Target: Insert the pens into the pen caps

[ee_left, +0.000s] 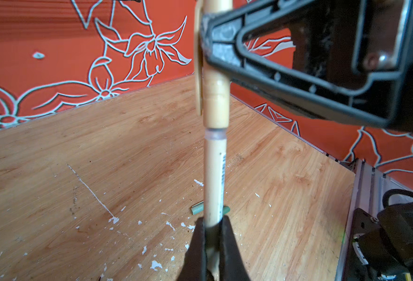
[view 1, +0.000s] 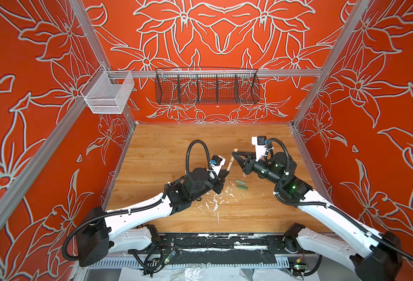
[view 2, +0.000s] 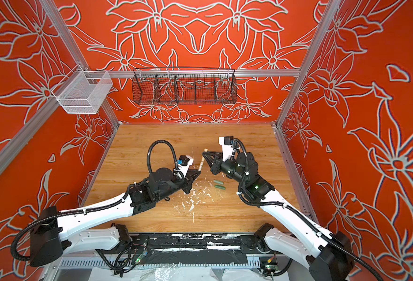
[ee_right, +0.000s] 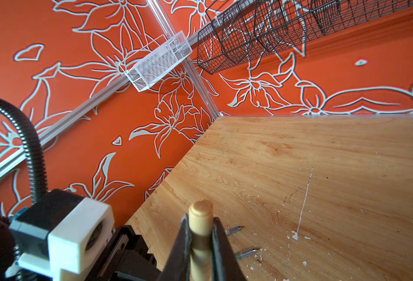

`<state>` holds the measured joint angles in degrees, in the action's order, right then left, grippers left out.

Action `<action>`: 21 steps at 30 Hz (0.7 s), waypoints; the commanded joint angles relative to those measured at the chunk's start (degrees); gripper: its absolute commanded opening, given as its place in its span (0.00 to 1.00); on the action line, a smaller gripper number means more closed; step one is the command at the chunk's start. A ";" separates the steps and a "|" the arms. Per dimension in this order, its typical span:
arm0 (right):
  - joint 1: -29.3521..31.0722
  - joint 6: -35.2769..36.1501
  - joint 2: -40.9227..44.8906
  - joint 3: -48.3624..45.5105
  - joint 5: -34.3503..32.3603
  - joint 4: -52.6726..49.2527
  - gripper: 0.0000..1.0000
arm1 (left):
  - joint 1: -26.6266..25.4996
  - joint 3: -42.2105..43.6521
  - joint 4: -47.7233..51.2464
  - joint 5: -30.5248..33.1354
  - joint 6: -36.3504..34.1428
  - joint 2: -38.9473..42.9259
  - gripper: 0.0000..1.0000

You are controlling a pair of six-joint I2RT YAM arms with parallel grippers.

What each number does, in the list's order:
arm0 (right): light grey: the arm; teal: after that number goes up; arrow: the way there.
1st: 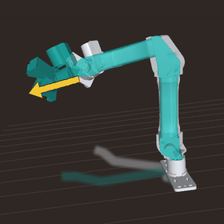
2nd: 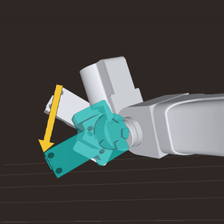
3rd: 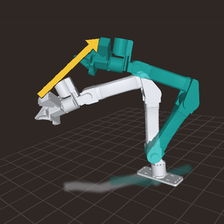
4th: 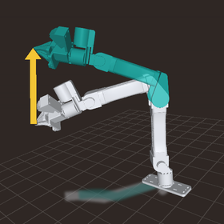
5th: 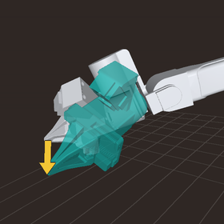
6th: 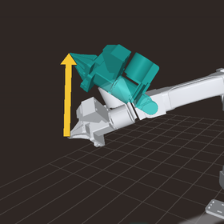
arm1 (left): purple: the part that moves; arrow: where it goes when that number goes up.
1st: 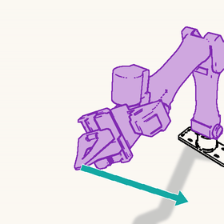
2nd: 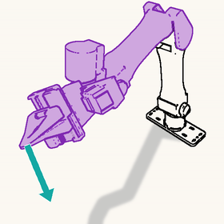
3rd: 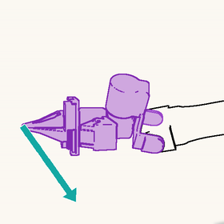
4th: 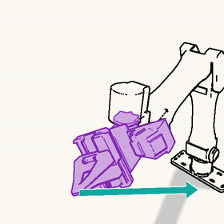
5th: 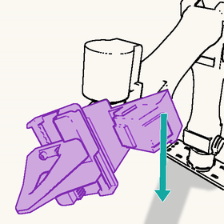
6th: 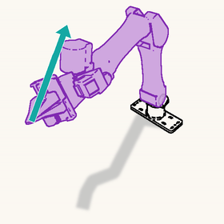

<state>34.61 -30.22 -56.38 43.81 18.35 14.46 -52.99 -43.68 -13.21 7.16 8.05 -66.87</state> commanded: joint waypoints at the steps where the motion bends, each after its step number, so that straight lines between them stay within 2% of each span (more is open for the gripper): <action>1: 0.19 1.34 1.27 -0.77 0.85 0.00 0.00 | -0.17 -2.24 -1.82 2.75 -0.58 -0.03 0.00; 3: 0.29 1.81 1.36 -0.79 0.89 -0.46 0.00 | -0.09 -2.37 -1.88 2.95 -0.45 -0.10 0.00; 7: 0.53 2.09 1.38 -0.98 1.28 -0.75 0.09 | -0.09 -2.93 -2.04 2.70 -0.49 -0.42 0.00; 13: 1.29 5.66 0.49 2.21 1.85 -6.26 0.32 | -0.09 -4.54 -0.70 1.72 -0.85 -1.70 0.00; 19: 1.08 5.42 4.07 2.82 0.20 -7.18 0.51 | -0.09 -4.49 -0.62 1.81 -0.35 -2.32 0.00; 21: 0.82 5.35 5.22 2.77 0.19 -8.05 0.55 | -0.09 -4.15 -0.94 1.77 -0.25 -2.19 0.00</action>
<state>35.48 -25.54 -53.60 44.47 18.90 7.49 -53.21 -47.44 -12.73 8.38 7.68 -68.82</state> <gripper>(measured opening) 0.535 0.064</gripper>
